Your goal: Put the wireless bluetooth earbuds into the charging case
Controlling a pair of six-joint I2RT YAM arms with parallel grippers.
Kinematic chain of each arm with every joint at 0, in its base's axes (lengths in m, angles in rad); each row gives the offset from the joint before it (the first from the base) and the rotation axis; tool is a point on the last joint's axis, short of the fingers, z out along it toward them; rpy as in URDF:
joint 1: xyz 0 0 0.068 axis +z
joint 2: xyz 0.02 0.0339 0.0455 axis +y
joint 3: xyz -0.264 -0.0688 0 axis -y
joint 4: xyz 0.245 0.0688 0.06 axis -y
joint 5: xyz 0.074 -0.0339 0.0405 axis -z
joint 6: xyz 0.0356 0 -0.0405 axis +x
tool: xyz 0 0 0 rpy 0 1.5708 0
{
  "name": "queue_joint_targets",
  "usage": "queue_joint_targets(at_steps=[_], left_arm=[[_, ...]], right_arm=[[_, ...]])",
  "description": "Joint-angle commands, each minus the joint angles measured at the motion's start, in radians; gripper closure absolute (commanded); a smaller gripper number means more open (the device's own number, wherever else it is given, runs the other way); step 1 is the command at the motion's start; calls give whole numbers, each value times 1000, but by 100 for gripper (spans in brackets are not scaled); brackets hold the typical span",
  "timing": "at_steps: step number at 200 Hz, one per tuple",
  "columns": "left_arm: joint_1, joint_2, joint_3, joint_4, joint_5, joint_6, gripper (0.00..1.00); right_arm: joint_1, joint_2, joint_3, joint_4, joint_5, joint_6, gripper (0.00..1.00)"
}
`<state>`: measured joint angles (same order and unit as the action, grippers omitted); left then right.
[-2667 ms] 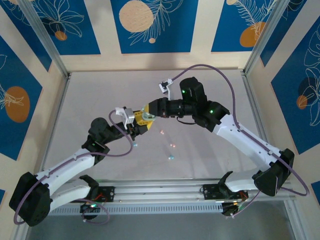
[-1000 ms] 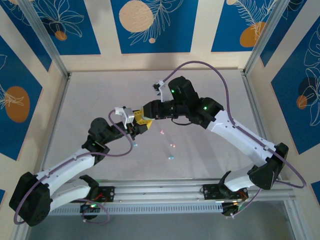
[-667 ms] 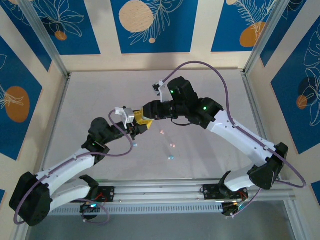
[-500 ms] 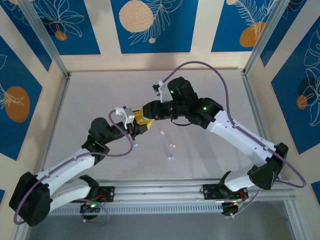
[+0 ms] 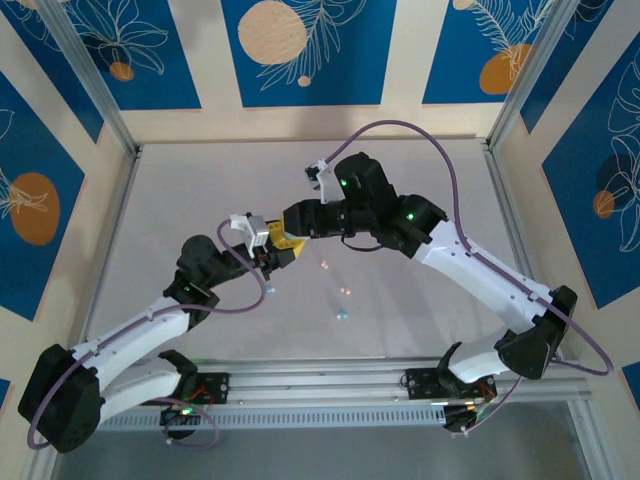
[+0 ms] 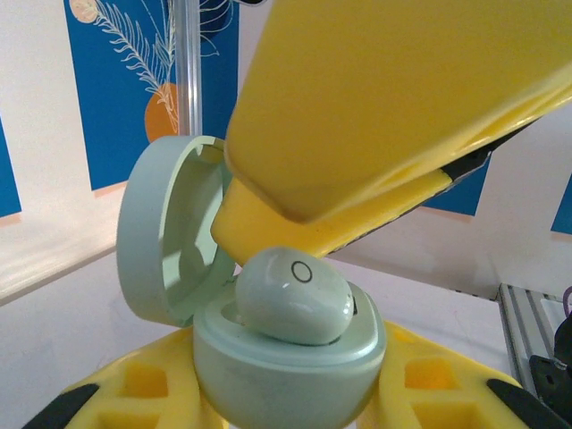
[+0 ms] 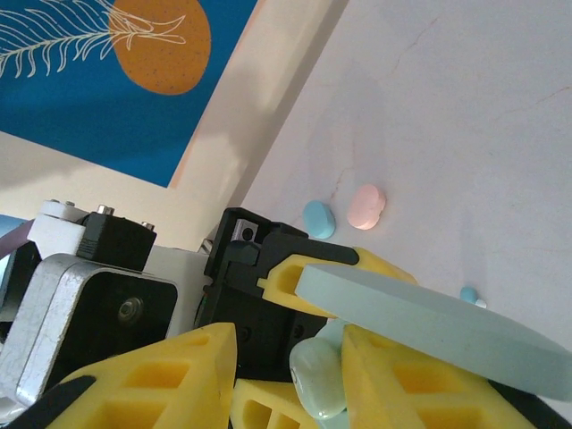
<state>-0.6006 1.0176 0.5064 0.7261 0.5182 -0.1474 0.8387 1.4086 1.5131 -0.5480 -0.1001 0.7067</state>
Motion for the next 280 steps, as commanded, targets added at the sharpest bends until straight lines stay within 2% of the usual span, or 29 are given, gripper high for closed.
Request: queue_joint_targets(at_steps=[1,26,117,144,157,168,192,206,236,280], left_arm=[[-13,-18,18,64,10,4,69],[-13,-18,18,63,12,5,70],[-13,-17,17,64,11,5,70],[-13,-23,17,57,20,6,70],[-14,-24,33,21,62,25,70],[-18,-27,50,-25,100,48,70],[-25,-41,54,-45,128,59,70],[-28,-49,55,-57,134,62,70],[-30,-55,59,-57,136,63,70],[-30,-48,60,-18,108,46,70]], right_arm=[[0,-15,33,-10,31,-7,62],[0,-36,15,11,32,-5,58],[-1,-136,-77,122,-21,-23,56],[-8,-204,-135,148,57,-36,54],[-47,-235,-167,143,84,13,52],[-114,-247,-194,148,35,94,52],[-194,-230,-203,178,-88,155,46],[-207,-205,-178,161,-101,156,43],[-212,-107,-79,49,-160,123,42],[-199,-57,-60,-12,-205,89,42]])
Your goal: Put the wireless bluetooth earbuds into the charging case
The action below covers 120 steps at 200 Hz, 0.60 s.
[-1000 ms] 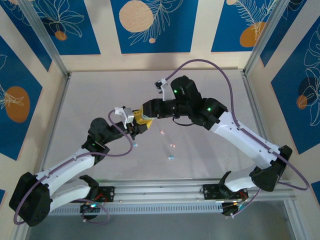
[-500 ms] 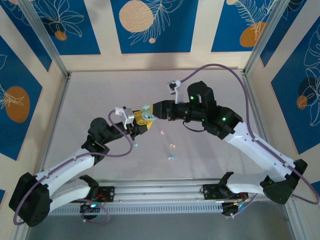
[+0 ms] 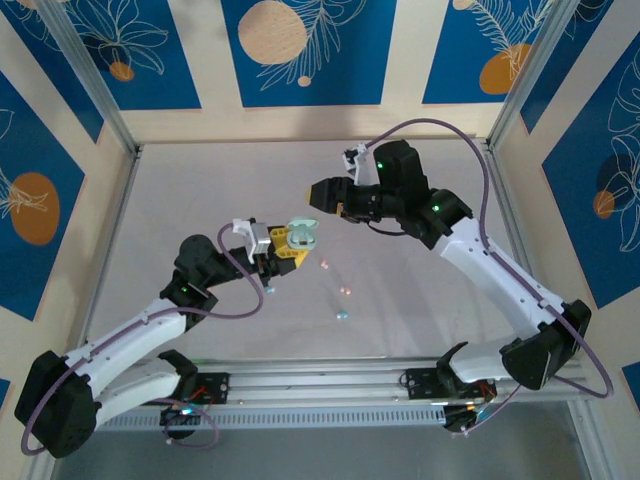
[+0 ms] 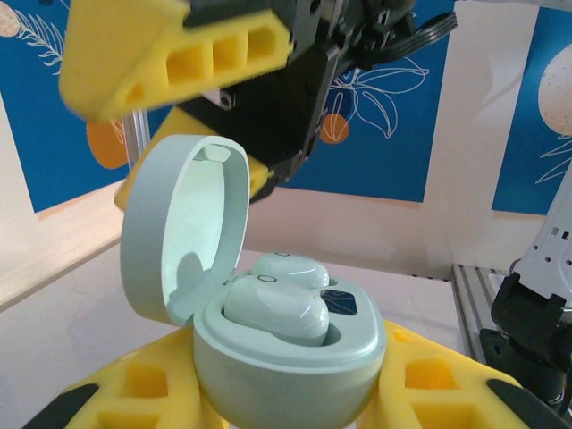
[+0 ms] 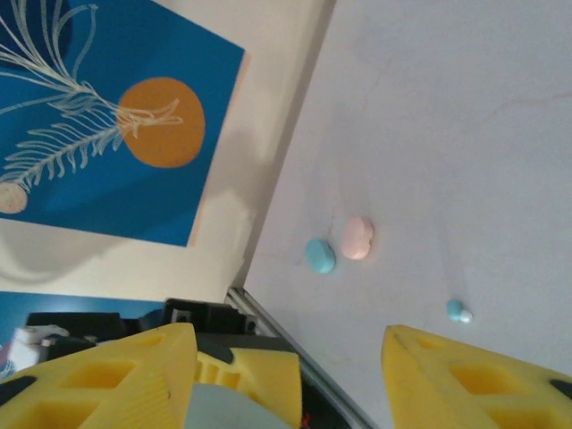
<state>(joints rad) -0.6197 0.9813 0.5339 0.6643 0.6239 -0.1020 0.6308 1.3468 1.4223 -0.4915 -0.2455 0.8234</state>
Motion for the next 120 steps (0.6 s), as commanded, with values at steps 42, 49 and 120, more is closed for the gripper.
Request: queue_joint_targets(at_steps=[42,49,120], left_arm=[[-12,5,35,82,-21,-13,69],[-12,10,35,88,-20,-17,69],[-14,27,39,138,-23,-54,69]], right_arm=[[9,-34,-31,-70,-136,-73,42],[6,-47,-47,-56,-152,-70,42],[-35,-86,-160,69,-328,-6,43]])
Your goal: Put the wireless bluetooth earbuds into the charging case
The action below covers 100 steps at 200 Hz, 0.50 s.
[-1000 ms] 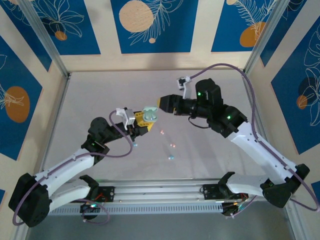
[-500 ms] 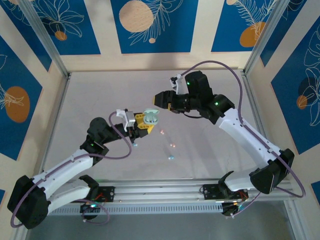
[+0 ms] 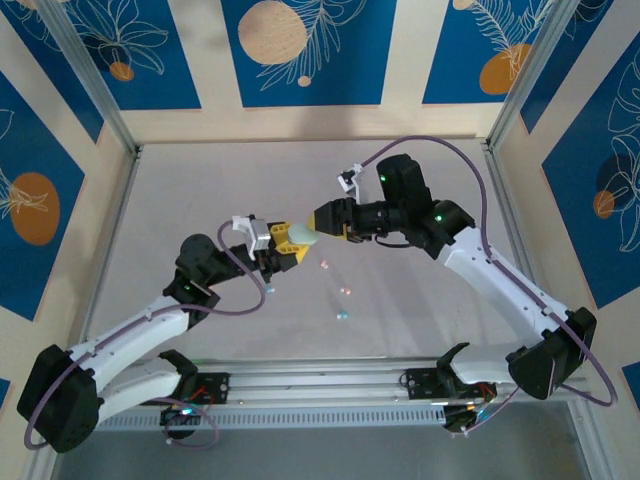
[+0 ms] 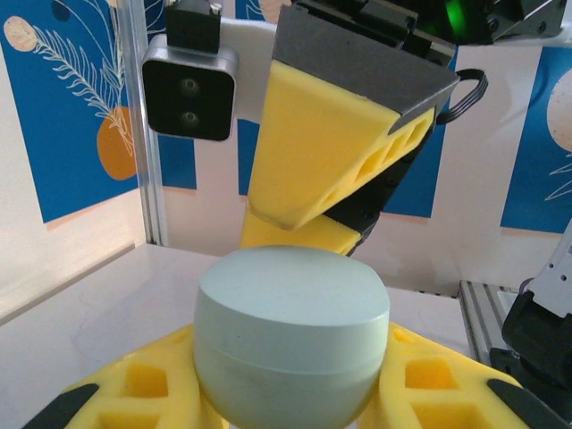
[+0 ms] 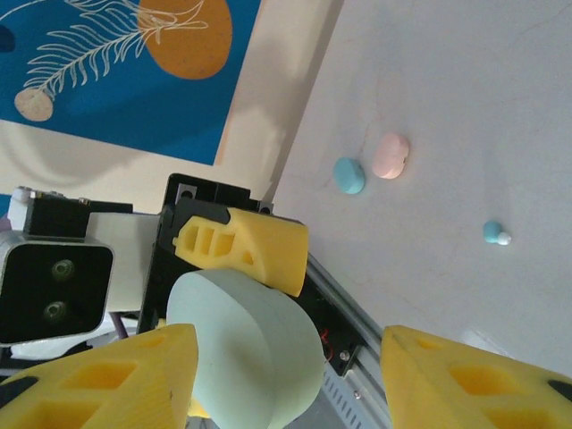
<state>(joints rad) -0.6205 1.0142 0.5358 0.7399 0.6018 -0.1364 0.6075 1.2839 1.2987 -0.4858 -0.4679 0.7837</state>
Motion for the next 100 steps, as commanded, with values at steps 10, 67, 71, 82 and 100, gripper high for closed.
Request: queue_joint_targets(at_steps=[10,67,71,82,100], left_arm=[[-13,-6,38,68,-3,-24,69],[-13,21,48,124,5,-58,68],[-13,23,49,124,6,-58,68],[-13,23,51,118,4,-53,68],[-13,23,52,114,2,-47,68]], right_arm=[[-17,-28,-65,123,-145,69,42],[-33,-10,-197,461,-308,317,44],[-32,-6,-203,483,-316,333,44],[-32,5,-215,526,-330,367,45],[-30,24,-223,570,-349,404,48]])
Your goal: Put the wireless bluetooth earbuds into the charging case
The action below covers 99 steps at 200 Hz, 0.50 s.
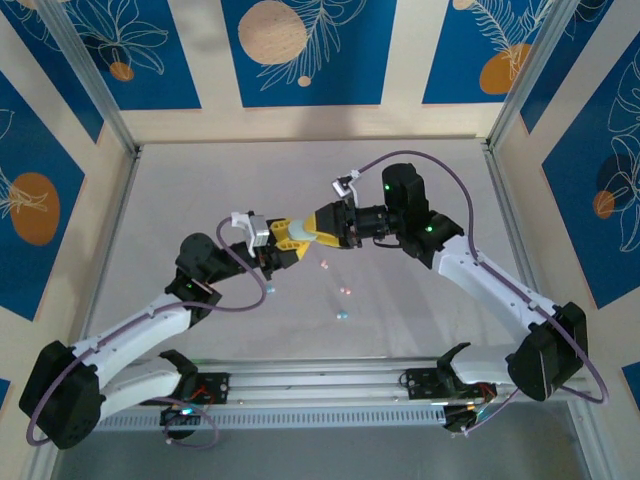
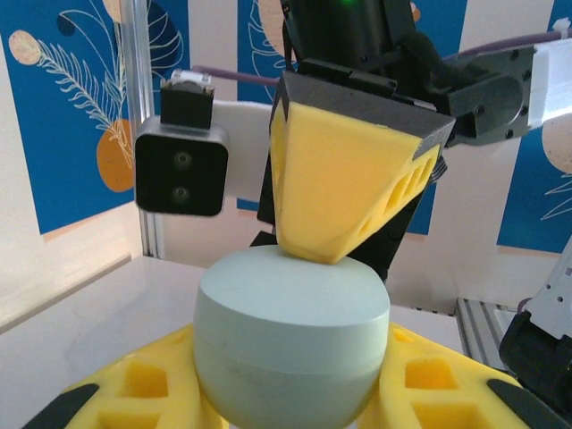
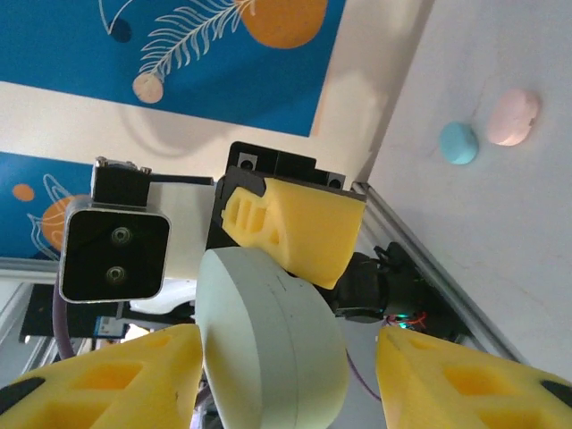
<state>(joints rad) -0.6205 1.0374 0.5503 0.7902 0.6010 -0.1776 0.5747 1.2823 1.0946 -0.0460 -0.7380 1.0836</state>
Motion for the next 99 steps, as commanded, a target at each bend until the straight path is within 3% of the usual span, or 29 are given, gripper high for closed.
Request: queue_joint_targets(at_steps=[1,43,99], left_arm=[[-13,0,38,63,2,-6,68],[-13,-10,42,22,-5,15,68],[-13,-7,47,-35,-28,25,63]], right_arm=[[3,27,-19,132,-80,105,48],[16,43,-11,152,-108,113,50],[9,31,-15,124,-63,95,79]])
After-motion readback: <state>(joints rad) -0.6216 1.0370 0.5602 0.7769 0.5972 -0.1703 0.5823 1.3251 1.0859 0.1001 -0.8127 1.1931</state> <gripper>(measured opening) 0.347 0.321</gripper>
